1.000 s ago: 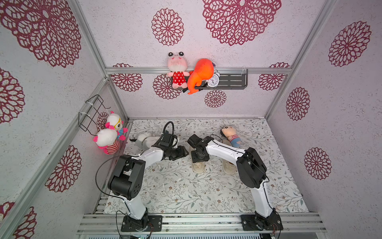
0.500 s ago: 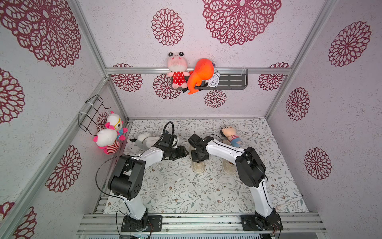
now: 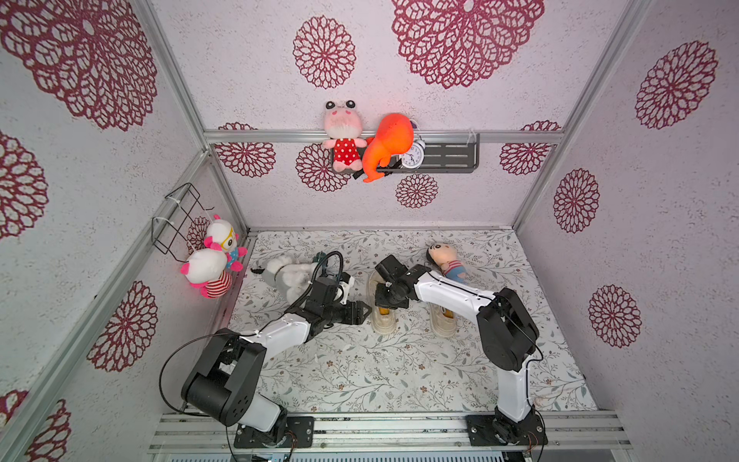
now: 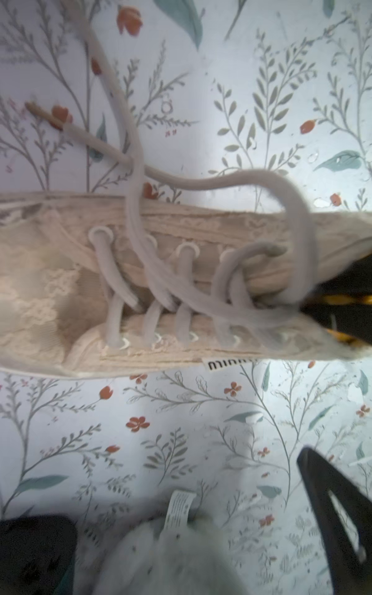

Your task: Remove the insole from the shoe

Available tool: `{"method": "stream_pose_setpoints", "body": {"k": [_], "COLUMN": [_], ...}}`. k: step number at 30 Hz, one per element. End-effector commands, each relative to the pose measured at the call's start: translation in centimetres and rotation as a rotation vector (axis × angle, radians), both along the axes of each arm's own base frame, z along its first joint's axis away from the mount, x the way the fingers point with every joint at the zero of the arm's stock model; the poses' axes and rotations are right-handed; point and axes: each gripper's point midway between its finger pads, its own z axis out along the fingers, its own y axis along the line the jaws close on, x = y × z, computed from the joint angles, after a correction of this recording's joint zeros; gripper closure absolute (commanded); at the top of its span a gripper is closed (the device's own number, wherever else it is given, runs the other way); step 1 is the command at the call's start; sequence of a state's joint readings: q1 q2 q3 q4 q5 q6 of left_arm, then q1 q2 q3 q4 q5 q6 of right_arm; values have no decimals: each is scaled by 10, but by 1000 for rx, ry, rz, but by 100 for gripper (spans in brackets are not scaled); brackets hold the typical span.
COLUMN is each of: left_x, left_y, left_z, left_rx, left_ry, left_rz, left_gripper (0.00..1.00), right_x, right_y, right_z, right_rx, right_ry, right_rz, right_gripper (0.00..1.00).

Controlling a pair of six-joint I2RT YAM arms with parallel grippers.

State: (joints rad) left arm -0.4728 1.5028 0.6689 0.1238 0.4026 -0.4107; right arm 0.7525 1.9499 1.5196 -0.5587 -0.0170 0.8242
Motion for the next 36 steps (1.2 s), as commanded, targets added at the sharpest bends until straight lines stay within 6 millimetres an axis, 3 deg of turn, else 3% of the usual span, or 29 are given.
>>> {"method": "stream_pose_setpoints", "body": {"k": [1, 6, 13, 20, 25, 36], "left_x": [-11, -30, -20, -5, 0, 11], "left_y": [-24, -45, -43, -42, -42, -32], "left_z": [15, 7, 4, 1, -3, -22], "left_rx": [-20, -3, 55, 77, 77, 206], "left_ry": [-167, -216, -276, -370, -436, -513], "left_rz": [-142, -207, -159, -121, -117, -116], "left_gripper": [20, 14, 5, 4, 6, 22], "right_x": [12, 14, 8, 11, 11, 9], "right_y": [10, 10, 13, 27, 29, 33], "right_z": [46, 65, 75, 78, 76, 93], "right_rx": [156, 199, 271, 358, 369, 422], "right_ry": [-52, -60, -47, -33, -22, -24], "right_rz": [-81, -95, -118, -141, -141, -138], "right_gripper": [100, 100, 100, 100, 100, 100]}}
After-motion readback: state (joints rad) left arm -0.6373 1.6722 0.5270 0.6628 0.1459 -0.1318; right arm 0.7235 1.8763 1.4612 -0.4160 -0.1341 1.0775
